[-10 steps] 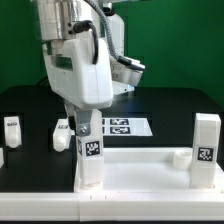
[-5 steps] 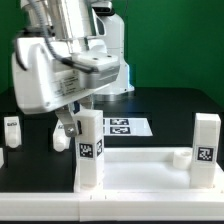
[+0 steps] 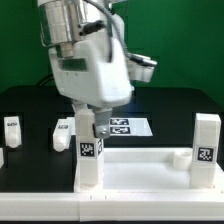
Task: Assemble desk
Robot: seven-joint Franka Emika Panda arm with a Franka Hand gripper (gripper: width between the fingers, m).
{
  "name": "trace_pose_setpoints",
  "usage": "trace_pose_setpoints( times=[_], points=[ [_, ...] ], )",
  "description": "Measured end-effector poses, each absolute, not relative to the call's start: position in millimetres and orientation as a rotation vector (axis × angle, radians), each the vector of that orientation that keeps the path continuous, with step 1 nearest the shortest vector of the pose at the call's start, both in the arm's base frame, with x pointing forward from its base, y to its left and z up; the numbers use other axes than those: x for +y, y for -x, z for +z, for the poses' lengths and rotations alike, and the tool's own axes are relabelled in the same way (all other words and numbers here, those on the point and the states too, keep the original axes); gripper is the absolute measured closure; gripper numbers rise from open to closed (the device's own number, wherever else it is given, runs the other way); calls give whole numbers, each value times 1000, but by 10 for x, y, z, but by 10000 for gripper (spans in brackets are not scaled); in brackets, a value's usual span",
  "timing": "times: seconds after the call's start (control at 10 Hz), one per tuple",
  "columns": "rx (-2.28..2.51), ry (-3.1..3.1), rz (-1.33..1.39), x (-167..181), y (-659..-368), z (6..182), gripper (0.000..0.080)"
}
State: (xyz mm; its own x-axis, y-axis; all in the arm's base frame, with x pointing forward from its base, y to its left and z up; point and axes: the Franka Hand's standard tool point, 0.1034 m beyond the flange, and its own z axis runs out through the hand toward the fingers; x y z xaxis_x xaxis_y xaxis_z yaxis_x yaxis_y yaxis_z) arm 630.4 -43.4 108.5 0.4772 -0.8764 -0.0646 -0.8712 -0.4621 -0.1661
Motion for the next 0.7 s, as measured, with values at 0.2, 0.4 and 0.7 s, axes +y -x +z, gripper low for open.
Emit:
trace_pose_setpoints(
  times=[0.2, 0.4, 0.7],
  points=[
    [1352, 2643, -67, -457, -6310, 1079, 153],
    [736, 2913, -119, -490, -6311, 1084, 150],
    [581, 2953, -129, -472, -6322, 1086, 232]
  ],
)
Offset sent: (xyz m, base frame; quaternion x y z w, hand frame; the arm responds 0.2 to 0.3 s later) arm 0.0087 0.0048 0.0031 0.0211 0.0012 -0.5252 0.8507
